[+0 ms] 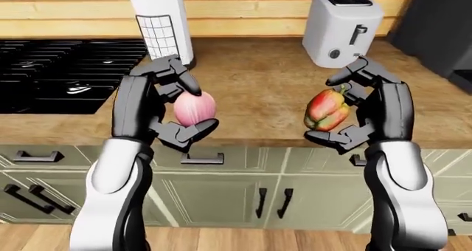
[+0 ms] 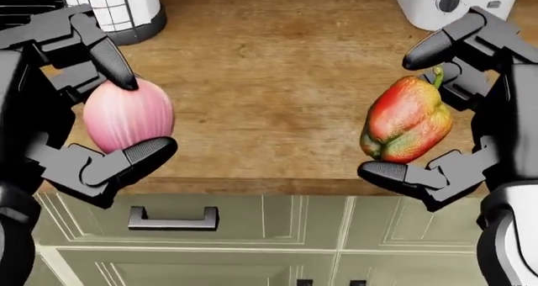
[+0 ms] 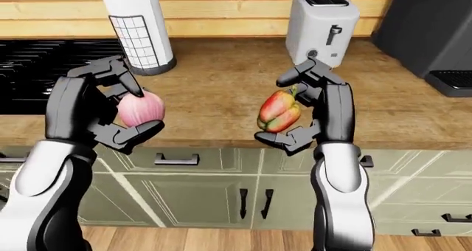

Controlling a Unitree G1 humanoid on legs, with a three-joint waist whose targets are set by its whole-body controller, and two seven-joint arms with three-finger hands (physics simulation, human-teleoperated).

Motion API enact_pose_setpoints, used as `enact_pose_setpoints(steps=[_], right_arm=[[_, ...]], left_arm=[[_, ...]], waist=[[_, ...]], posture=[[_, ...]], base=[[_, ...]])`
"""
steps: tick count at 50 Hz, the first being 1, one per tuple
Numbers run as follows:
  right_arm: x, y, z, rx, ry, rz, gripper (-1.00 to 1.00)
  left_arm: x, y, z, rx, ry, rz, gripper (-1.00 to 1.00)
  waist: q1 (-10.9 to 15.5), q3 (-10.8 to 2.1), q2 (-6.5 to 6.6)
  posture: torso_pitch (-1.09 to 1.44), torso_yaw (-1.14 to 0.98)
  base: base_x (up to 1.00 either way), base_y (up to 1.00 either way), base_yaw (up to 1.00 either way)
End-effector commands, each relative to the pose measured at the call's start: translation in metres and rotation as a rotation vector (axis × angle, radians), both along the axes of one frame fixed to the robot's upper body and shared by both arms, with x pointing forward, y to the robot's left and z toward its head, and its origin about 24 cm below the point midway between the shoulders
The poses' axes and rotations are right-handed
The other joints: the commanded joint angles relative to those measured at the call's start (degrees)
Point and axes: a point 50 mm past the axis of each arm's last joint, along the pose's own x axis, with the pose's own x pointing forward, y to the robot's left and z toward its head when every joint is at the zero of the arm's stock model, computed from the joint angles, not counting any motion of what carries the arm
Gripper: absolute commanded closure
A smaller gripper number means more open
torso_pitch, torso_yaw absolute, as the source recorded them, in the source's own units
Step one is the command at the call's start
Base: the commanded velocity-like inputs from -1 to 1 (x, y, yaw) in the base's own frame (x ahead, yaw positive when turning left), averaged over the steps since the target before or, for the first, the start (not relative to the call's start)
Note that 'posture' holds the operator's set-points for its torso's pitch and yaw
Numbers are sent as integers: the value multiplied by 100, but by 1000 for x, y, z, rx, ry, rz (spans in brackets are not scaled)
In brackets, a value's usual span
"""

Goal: Place the avocado, onion, tomato and bell pepper on the cutting board.

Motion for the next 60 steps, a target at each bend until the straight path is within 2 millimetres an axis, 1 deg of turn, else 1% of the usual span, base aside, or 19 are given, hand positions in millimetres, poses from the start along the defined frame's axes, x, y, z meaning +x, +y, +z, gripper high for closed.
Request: enact_pose_setpoints(steps=[1, 5, 7, 8, 10, 19, 21, 23, 25, 28, 31, 34, 36, 47, 48, 52, 57, 59, 60], right_arm=[[-8, 6, 20, -20, -125, 26, 100], [-7, 6, 20, -21, -127, 28, 100], [-7, 6, 21, -22, -128, 26, 100], [-7, 6, 22, -16, -129, 28, 100], [-6, 6, 23, -18, -131, 28, 100], [-4, 7, 23, -22, -126, 28, 100], [-5, 6, 23, -26, -127, 21, 100], [-5, 6, 23, -25, -127, 21, 100], [-4, 6, 23, -25, -127, 20, 100], [-4, 6, 22, -22, -128, 20, 100], [-5, 5, 22, -24, -134, 15, 100], [-6, 5, 22, -20, -134, 17, 100], [-5, 5, 22, -20, -134, 16, 100], [-5, 6, 19, -14, -128, 21, 100], [-5, 7, 19, -16, -128, 24, 100], [-5, 6, 18, -15, -125, 21, 100], [-5, 6, 18, -21, -125, 17, 100], [-5, 6, 20, -24, -128, 18, 100], [-4, 6, 20, -27, -125, 18, 100]], left_arm=[[-8, 3, 17, 1, -112, 25, 100], [-8, 5, 17, 3, -111, 31, 100], [-8, 4, 18, 2, -114, 28, 100], [-7, 3, 18, 2, -113, 27, 100], [-7, 2, 18, 1, -114, 23, 100], [-6, 3, 19, 2, -115, 24, 100], [-6, 2, 18, 5, -113, 22, 100], [-6, 2, 18, 4, -114, 20, 100], [-6, 2, 18, 4, -115, 21, 100], [-6, 1, 18, 7, -114, 22, 100], [-7, 1, 18, 3, -117, 21, 100], [-6, 1, 18, 5, -116, 23, 100], [-7, 2, 18, 1, -117, 23, 100], [-6, 2, 17, 3, -116, 29, 100], [-6, 3, 17, 1, -115, 30, 100], [-7, 2, 16, 4, -114, 29, 100], [-6, 1, 14, 4, -112, 25, 100], [-6, 2, 16, 4, -114, 26, 100], [-6, 2, 16, 3, -114, 26, 100]], waist=[[35, -122, -27], [-20, -7, 310], [-36, -131, 769], [-42, -233, 854], [15, -7, 691], [70, -14, 146], [83, -44, -79], [24, -65, 39], [45, -106, -46], [42, -118, 37], [6, -24, 304], [-17, -245, 834], [44, -37, 690], [82, -89, -97], [51, -94, 23], [42, -179, -32], [26, -48, 318], [18, -167, 773], [12, -265, 790]], posture=[[0, 0], [0, 0], [0, 0], [0, 0], [0, 0], [0, 0], [0, 0], [0, 0], [0, 0], [0, 0], [0, 0], [0, 0], [0, 0], [0, 0], [0, 0], [0, 0], [0, 0], [0, 0], [0, 0]], base=[[10, 48, 0], [10, 47, 0], [11, 46, 0], [11, 47, 0], [11, 46, 0], [9, 47, 0], [7, 46, 0], [7, 46, 0], [7, 46, 0], [7, 46, 0], [7, 46, 0], [7, 46, 0], [7, 46, 0], [5, 46, 0], [0, 46, 0], [0, 46, 0], [0, 46, 0], [0, 46, 0], [0, 45, 0]])
